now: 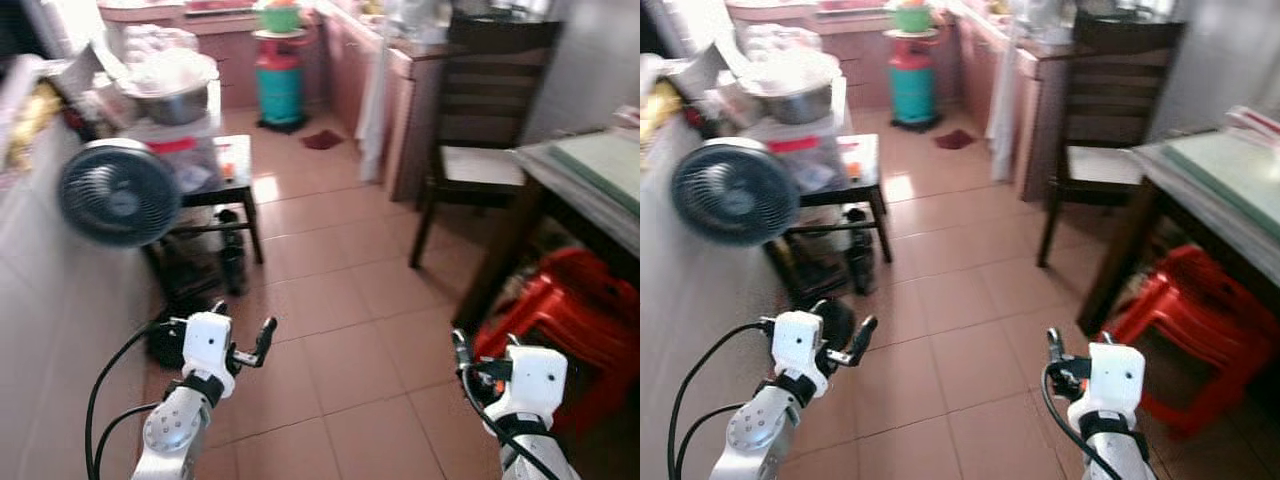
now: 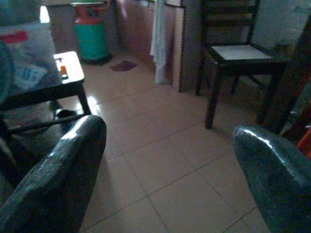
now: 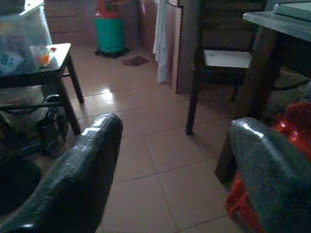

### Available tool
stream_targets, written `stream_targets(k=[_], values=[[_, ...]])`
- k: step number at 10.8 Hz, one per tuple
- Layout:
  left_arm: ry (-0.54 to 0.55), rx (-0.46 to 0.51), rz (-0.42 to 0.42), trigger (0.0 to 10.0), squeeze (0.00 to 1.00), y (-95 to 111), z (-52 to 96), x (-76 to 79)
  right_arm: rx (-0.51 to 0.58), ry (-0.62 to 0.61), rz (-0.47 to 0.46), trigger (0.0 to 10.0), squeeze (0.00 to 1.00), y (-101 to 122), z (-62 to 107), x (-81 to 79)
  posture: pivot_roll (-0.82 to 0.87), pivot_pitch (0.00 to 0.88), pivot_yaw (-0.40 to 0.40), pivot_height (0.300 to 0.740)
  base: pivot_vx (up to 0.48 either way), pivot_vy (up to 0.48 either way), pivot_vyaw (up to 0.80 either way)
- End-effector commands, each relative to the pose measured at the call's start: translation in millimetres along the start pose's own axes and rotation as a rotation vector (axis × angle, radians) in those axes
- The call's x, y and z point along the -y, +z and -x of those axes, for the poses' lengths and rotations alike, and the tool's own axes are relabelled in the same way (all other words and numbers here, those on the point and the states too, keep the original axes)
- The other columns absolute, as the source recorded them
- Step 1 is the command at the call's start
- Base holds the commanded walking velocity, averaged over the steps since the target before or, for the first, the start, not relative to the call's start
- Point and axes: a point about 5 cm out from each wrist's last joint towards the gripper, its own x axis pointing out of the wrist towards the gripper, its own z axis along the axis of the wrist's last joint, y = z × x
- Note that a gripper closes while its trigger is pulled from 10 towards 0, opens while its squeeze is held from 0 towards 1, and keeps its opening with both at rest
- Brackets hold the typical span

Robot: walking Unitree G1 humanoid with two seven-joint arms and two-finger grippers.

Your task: Setting the table

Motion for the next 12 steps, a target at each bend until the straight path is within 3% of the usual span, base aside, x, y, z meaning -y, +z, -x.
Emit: stream_targets(k=[1,10,11,12], values=[[0.010,-0.009,0.004,10.0,0.00,-1.4,1.0,-3.5,0.008,-0.006,-0.003,10.0,1.00,1.4,-0.7,0.3,0.04,0.000,0.038,0.740,0.000,0.000,0.00],[-0.009,-0.015,0.015,10.0,0.00,-2.3,-3.7,0.5,-0.011,-0.029,0.008,10.0,1.00,-1.6,0.2,2.9,0.02,0.000,0.048,0.740,0.000,0.000,0.00],[-0.029,-0.017,0.031,10.0,0.00,-2.8,-3.9,2.1,-0.014,-0.029,0.008,10.0,0.00,-1.9,0.0,3.2,0.02,0.000,0.048,0.740,0.000,0.000,0.00],[-0.076,-0.027,0.074,10.0,0.00,-3.7,-2.1,5.9,-0.024,-0.031,0.015,10.0,0.00,-3.2,-0.4,3.4,0.02,0.000,0.046,0.740,0.000,0.000,0.00]])
